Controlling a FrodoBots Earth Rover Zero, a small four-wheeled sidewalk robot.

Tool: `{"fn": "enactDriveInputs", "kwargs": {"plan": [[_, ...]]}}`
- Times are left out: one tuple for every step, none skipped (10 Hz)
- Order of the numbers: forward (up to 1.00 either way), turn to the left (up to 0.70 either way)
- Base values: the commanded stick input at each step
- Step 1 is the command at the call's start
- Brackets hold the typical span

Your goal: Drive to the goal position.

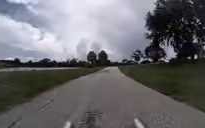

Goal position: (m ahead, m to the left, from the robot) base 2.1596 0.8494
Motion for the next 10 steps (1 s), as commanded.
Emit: {"fn": "enactDriveInputs", "kwargs": {"plan": [[0.7, 0.0], [0.7, 0.0], [0.7, 0.0], [0.7, -0.01], [0.7, -0.2], [0.7, -0.25], [0.7, 0.0], [0.7, 0.0], [0.7, 0.0], [0.7, 0.0]]}}
